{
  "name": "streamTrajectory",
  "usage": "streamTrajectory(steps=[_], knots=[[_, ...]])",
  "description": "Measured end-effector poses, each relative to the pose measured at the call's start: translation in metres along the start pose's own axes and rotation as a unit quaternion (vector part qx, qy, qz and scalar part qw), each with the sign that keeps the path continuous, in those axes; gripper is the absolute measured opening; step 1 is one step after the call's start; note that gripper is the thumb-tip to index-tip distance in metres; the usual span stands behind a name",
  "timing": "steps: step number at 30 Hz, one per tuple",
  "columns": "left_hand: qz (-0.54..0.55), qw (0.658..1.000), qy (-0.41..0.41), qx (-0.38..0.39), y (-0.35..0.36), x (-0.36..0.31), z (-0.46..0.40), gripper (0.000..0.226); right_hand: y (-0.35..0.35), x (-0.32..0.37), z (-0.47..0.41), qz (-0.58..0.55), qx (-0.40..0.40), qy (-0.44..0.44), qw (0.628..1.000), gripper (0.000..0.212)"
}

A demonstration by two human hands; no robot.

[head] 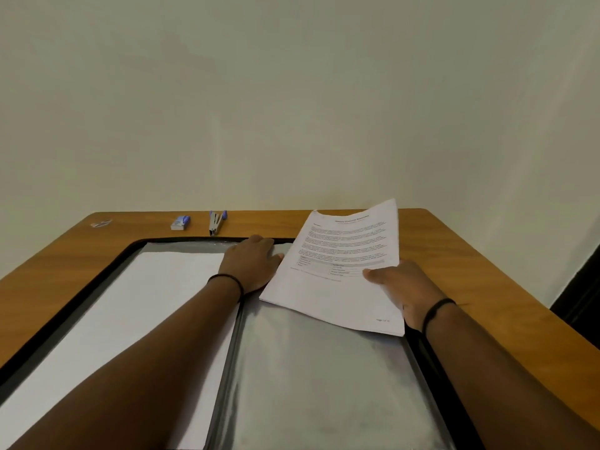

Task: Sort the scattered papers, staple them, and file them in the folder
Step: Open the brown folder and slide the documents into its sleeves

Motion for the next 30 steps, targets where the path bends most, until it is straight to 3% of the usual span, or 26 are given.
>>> streamTrajectory(steps=[18, 22, 27, 30], knots=[[-0.009, 1.0, 0.02, -0.014, -0.017, 0.017, 0.107, 0.044, 0.019, 0.002, 0.066, 0.072, 0.074, 0.073, 0.992, 0.018], [-0.008, 1.0, -0.002, -0.013, -0.022, 0.012, 0.109, 0.042, 0.023, 0.007, 0.061, 0.022, 0.064, 0.045, 0.997, 0.027], [-0.001, 0.995, -0.054, -0.089, -0.031, 0.014, 0.096, 0.03, 0.018, 0.022, 0.036, -0.067, 0.057, 0.007, 0.996, 0.03], [0.017, 0.994, -0.042, -0.1, -0.03, 0.01, 0.084, 0.024, 0.017, 0.028, 0.016, -0.113, 0.06, 0.003, 0.992, 0.034]])
Point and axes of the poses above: each hand's wrist, its own z-axis away from the middle knuckle, its own y-axis out of the palm, x = y × z, the point moved 6 cm from there along -z, towards the middle knuckle, and after that the axes turned 10 degrees about y, right-handed, at the moved point
